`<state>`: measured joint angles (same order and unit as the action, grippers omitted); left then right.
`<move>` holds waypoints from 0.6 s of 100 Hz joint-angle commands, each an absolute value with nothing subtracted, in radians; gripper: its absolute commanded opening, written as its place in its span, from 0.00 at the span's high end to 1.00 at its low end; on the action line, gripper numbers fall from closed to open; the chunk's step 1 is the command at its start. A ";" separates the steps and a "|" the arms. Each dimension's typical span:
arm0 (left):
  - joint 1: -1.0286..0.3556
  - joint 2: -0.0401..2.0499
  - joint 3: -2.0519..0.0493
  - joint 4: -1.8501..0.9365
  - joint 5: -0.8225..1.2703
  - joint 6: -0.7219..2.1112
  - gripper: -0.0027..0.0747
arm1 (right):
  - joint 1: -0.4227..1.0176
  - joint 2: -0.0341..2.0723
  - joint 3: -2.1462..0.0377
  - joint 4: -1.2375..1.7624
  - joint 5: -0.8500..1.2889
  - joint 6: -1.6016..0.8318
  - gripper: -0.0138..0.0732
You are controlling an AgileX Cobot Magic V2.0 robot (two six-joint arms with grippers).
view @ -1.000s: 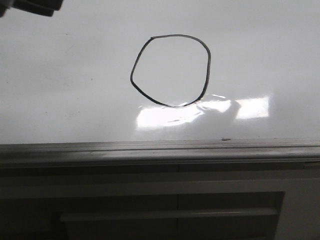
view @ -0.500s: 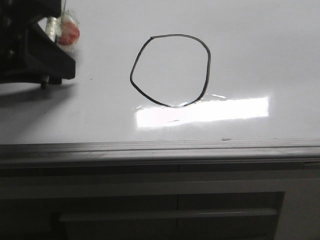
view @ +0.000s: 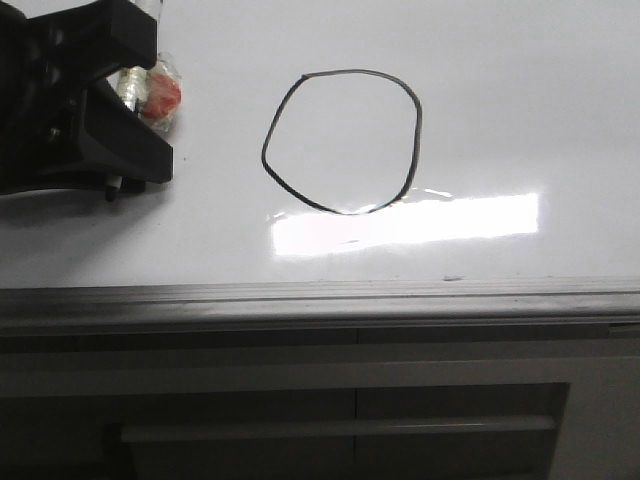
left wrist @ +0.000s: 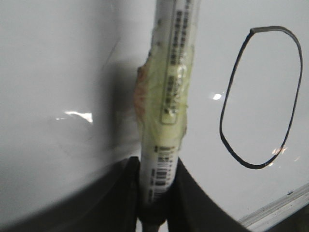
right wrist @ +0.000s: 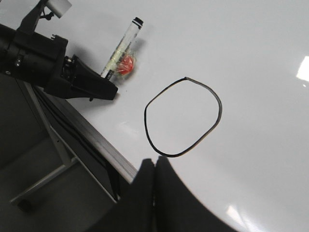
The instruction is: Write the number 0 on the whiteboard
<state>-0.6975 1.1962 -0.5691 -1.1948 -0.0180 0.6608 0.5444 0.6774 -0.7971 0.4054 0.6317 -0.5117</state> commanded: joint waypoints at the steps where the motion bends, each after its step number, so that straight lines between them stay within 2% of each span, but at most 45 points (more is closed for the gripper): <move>1: -0.694 1.199 -0.590 -1.202 -0.063 0.653 0.84 | 0.538 0.678 -0.822 0.430 0.560 -0.511 0.92; 12: -0.694 1.199 -0.590 -1.202 -0.069 0.653 0.57 | 0.538 0.678 -0.822 0.436 0.560 -0.511 0.92; 17: -0.694 1.199 -0.590 -1.202 -0.073 0.653 0.50 | 0.538 0.678 -0.822 0.439 0.560 -0.511 0.92; 44: -0.694 1.199 -0.590 -1.202 -0.089 0.653 0.47 | 0.538 0.678 -0.822 0.463 0.560 -0.511 0.92; 60: -0.694 1.193 -0.590 -1.202 -0.053 0.653 0.31 | 0.538 0.678 -0.822 0.464 0.560 -0.511 0.92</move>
<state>-0.7012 1.1922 -0.5795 -1.1955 0.0148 0.6583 0.5444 0.6774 -0.7971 0.4375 0.6317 -0.5102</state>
